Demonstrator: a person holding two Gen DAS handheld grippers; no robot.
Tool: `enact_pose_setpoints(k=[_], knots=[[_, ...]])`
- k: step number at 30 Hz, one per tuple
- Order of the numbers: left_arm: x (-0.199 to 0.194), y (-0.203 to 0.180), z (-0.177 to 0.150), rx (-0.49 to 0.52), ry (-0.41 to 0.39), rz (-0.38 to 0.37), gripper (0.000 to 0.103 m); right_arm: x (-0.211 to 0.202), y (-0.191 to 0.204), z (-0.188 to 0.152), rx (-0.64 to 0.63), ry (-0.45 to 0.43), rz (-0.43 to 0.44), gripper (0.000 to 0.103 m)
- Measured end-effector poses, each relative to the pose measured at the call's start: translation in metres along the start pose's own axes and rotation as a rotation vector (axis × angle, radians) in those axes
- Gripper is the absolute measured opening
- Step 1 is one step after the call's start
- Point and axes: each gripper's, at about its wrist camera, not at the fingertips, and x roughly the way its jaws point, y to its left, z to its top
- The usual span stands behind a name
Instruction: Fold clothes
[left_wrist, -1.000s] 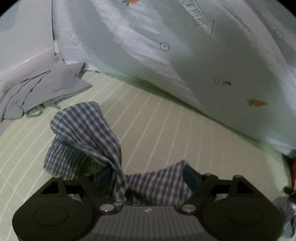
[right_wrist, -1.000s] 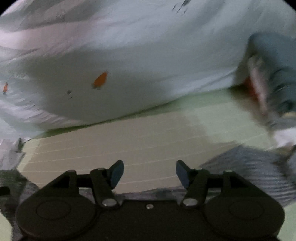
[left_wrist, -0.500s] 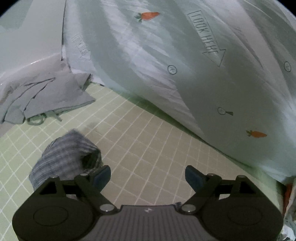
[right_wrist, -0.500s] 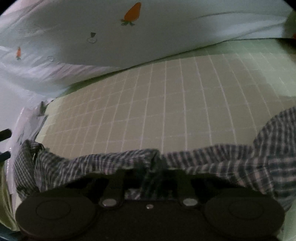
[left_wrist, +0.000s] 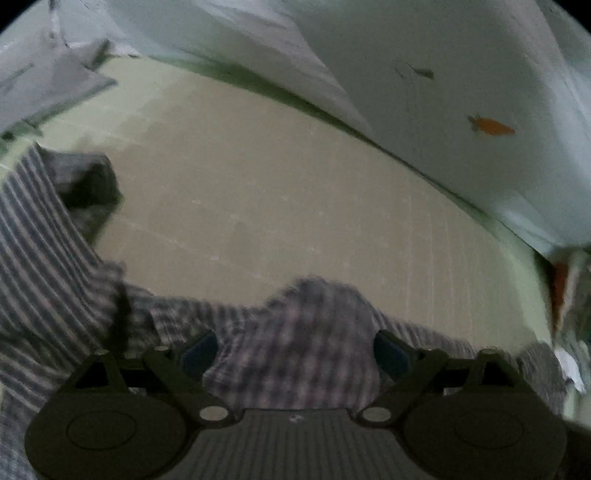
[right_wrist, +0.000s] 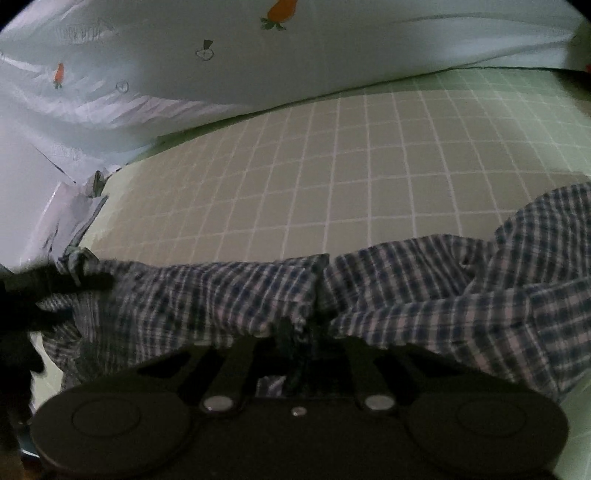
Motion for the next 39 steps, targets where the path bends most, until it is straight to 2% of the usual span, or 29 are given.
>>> enact_pose_setpoints(k=[2, 4, 5, 7, 8, 11, 13, 20, 22, 23, 24, 25, 27, 28, 30, 32, 36, 39], knots=[[0.003, 0.004, -0.006, -0.026, 0.018, -0.031, 0.076, 0.002, -0.002, 0.008, 0.025, -0.006, 0.026, 0.036], [0.006, 0.008, -0.008, -0.048, 0.026, -0.033, 0.058, 0.005, -0.005, 0.016, 0.051, -0.012, 0.051, 0.038], [0.007, 0.011, -0.007, -0.058, 0.023, -0.03, 0.052, 0.006, -0.006, 0.02, 0.064, -0.015, 0.064, 0.037], [0.007, 0.015, 0.0, -0.077, 0.016, -0.037, 0.017, 0.008, -0.008, 0.028, 0.089, -0.021, 0.09, 0.022], [0.006, 0.016, 0.006, -0.082, 0.006, -0.049, 0.011, 0.009, -0.009, 0.032, 0.102, -0.024, 0.103, 0.009], [0.0, 0.009, 0.035, -0.074, -0.061, -0.066, 0.003, 0.013, -0.013, 0.045, 0.141, -0.033, 0.142, 0.005], [-0.006, -0.005, 0.059, -0.033, -0.135, -0.073, 0.002, 0.0, -0.01, 0.071, 0.149, -0.122, 0.172, 0.004], [-0.026, -0.053, 0.141, 0.11, -0.391, -0.096, 0.004, -0.051, 0.006, 0.154, 0.131, -0.493, 0.278, 0.004], [-0.028, -0.065, 0.163, 0.145, -0.449, -0.091, 0.022, -0.045, 0.012, 0.167, 0.085, -0.523, 0.222, 0.008], [-0.009, -0.063, 0.165, 0.138, -0.403, -0.028, 0.033, -0.031, 0.014, 0.172, 0.067, -0.498, 0.16, 0.019], [0.01, -0.062, 0.168, 0.13, -0.356, 0.034, 0.055, -0.016, 0.015, 0.177, 0.049, -0.47, 0.096, 0.042], [0.026, -0.059, 0.169, 0.121, -0.313, 0.088, 0.063, 0.002, 0.013, 0.179, 0.067, -0.434, 0.019, 0.052], [0.04, -0.049, 0.159, 0.099, -0.265, 0.118, 0.065, 0.029, 0.006, 0.176, 0.112, -0.341, -0.085, 0.051], [0.041, -0.042, 0.15, 0.09, -0.263, 0.11, 0.076, 0.03, 0.004, 0.167, 0.115, -0.337, -0.101, 0.052], [0.039, -0.026, 0.129, 0.07, -0.253, 0.114, 0.086, 0.032, 0.0, 0.149, 0.121, -0.332, -0.132, 0.065], [0.032, -0.009, 0.105, 0.062, -0.232, 0.149, 0.086, 0.028, -0.008, 0.12, 0.136, -0.317, -0.18, 0.075], [0.014, 0.029, 0.054, 0.042, -0.165, 0.241, 0.086, 0.009, -0.033, 0.061, 0.133, -0.237, -0.282, 0.077], [-0.006, 0.054, 0.014, 0.008, -0.122, 0.274, 0.086, -0.009, -0.047, 0.018, 0.094, -0.209, -0.356, 0.082]])
